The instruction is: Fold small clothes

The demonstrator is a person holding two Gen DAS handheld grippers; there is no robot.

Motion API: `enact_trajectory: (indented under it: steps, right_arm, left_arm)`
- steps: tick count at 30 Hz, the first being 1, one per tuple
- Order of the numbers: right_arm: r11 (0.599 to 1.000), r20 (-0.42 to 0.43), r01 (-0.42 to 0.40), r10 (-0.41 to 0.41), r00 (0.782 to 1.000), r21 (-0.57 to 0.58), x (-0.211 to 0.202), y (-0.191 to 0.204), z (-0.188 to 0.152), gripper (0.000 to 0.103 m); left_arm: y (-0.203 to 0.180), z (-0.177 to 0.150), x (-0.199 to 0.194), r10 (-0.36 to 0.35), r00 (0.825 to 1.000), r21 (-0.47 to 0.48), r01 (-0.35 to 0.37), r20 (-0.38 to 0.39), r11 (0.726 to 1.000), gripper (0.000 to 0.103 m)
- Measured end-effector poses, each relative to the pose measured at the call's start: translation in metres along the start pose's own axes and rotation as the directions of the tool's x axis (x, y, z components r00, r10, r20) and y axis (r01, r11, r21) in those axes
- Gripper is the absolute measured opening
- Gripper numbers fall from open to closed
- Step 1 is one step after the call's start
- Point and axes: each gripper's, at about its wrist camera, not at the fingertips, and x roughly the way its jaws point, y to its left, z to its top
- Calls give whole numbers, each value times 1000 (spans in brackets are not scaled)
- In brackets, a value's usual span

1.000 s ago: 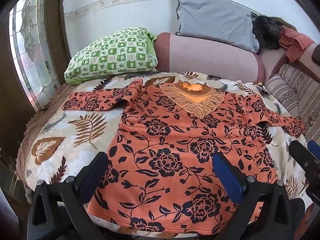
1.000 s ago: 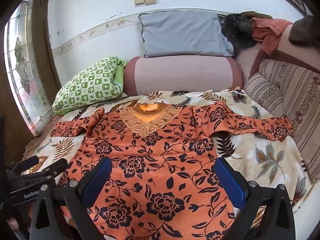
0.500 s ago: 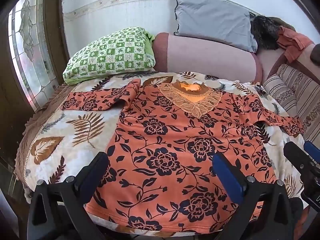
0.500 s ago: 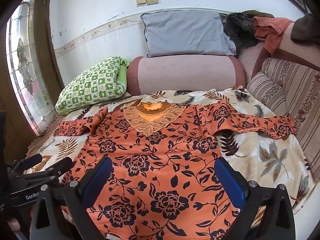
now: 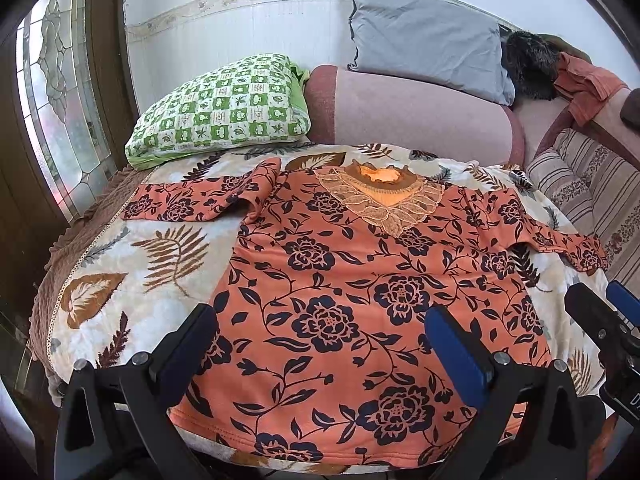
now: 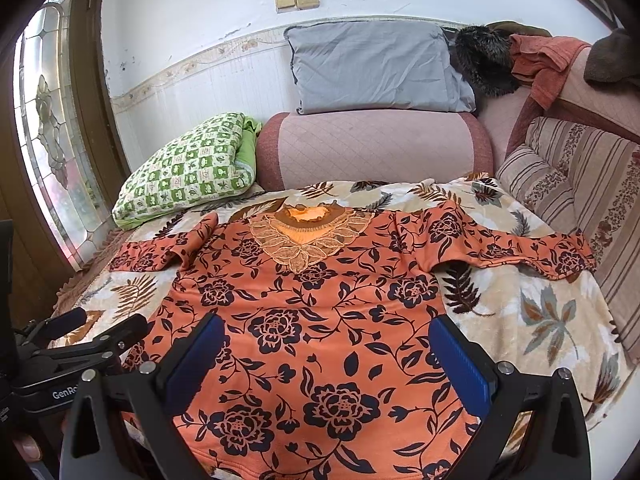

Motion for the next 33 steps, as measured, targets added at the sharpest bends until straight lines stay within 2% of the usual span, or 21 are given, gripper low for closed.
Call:
enact_trajectory:
  steps: [33]
  right_arm:
    - [1000, -7, -7, 7, 1000, -7, 11, -3, 4, 103]
  left_arm:
    - [-4, 5, 13, 2, 1000, 7, -2, -8, 1000, 103]
